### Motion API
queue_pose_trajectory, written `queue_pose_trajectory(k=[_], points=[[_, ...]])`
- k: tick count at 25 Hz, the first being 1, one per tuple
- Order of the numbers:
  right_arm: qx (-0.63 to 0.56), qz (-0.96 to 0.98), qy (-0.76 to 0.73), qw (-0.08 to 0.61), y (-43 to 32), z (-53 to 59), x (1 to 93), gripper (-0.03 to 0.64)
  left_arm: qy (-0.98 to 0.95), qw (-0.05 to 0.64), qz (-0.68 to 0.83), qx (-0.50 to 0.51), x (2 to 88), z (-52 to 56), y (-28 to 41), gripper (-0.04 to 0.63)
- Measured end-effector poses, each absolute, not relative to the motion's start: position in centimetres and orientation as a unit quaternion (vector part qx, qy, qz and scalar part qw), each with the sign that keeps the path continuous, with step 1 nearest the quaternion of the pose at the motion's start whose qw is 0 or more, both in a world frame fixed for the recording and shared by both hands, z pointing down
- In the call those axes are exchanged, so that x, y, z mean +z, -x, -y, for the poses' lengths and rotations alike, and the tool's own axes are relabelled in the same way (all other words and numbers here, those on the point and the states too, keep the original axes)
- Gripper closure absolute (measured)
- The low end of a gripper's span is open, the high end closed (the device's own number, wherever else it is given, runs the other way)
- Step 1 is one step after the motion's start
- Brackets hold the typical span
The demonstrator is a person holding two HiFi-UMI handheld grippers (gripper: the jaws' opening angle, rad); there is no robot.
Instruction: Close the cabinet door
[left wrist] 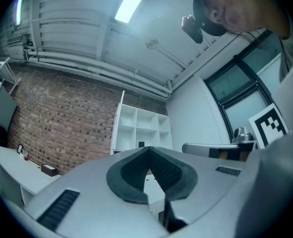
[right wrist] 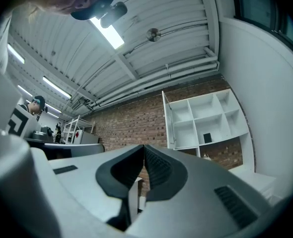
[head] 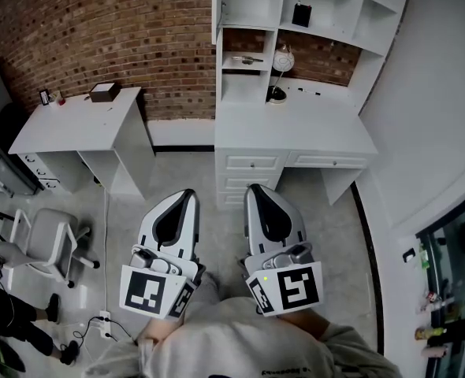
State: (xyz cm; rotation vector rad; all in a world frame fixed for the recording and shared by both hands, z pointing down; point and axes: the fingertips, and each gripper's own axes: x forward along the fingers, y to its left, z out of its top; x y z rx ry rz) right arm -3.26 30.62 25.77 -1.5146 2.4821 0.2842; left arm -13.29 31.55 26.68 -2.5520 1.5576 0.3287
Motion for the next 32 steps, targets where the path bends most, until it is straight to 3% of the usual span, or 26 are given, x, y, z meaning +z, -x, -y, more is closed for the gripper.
queue_pose_trajectory(k=[32], points=[[0.095,-0.816,0.560,0.109,10.6,-4.2,25.9,0.597,0.884,0.057,-0.452,0.102,27.0,-4.0,19.7,0.589]])
